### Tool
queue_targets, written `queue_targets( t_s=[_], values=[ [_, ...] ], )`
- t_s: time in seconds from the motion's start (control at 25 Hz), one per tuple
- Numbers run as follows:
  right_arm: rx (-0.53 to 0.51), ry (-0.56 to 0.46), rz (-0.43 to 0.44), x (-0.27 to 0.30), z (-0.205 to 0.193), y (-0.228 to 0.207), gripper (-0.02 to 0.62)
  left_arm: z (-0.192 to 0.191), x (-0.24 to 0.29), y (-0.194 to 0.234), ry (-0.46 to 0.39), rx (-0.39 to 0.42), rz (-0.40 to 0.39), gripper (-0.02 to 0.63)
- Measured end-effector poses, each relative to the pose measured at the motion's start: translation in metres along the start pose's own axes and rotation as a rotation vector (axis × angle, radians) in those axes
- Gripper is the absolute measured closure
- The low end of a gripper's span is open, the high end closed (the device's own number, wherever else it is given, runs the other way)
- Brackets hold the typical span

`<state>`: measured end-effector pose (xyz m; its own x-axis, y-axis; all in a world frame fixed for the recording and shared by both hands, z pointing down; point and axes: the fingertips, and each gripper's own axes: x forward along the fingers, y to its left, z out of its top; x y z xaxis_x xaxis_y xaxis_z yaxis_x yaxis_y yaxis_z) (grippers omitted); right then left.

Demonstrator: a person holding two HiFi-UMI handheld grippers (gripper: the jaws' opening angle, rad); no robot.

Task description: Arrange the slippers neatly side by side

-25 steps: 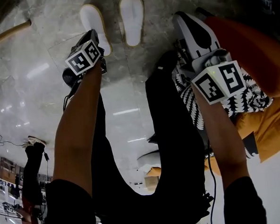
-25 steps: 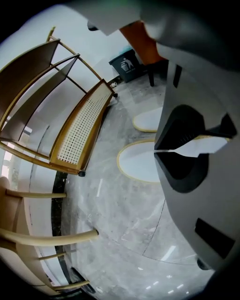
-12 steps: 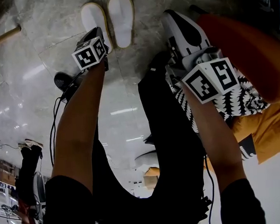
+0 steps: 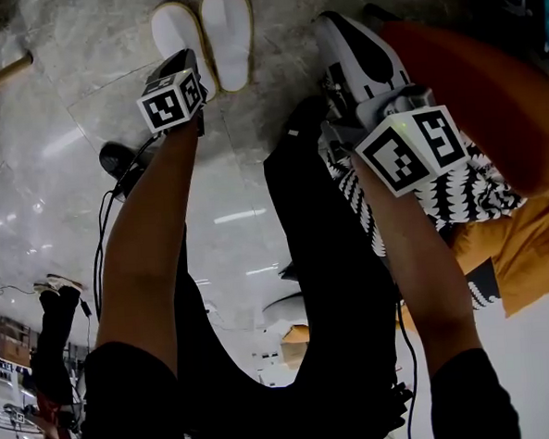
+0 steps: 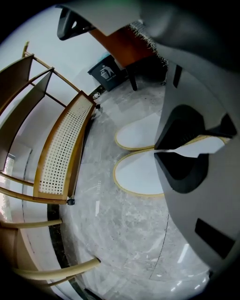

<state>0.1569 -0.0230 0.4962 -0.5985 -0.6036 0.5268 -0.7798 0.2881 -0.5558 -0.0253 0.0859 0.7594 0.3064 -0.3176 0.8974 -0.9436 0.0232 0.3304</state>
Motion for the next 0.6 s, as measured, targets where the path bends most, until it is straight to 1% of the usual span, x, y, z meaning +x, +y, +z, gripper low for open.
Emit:
queue_targets(
  t_s=[0.12, 0.16, 0.24, 0.28, 0.44, 0.56, 0.6],
  values=[
    [-0.001, 0.002, 0.0, -0.002, -0.001, 0.002, 0.56, -0.003, -0.001, -0.004, 0.014, 0.018, -0.024, 0.574],
    [0.0, 0.003, 0.0, -0.002, -0.001, 0.004, 0.56, -0.004, -0.001, -0.005, 0.02, 0.027, -0.03, 0.551],
    [0.004, 0.004, 0.002, -0.003, 0.0, 0.007, 0.56, -0.005, -0.006, -0.005, 0.025, 0.05, -0.023, 0.457],
    [0.005, 0.003, 0.003, -0.004, 0.001, 0.009, 0.56, -0.004, -0.011, -0.005, 0.024, 0.058, -0.015, 0.446],
    [-0.003, -0.001, 0.012, -0.009, 0.009, 0.025, 0.56, 0.011, -0.047, -0.007, -0.006, 0.051, -0.01, 0.449],
    [-0.017, -0.004, 0.014, -0.024, 0.029, 0.048, 0.56, 0.036, -0.098, -0.014, -0.067, 0.034, -0.036, 0.495],
    [-0.022, -0.008, 0.013, -0.031, 0.038, 0.059, 0.56, 0.048, -0.119, -0.018, -0.093, 0.035, -0.042, 0.499]
  ],
)
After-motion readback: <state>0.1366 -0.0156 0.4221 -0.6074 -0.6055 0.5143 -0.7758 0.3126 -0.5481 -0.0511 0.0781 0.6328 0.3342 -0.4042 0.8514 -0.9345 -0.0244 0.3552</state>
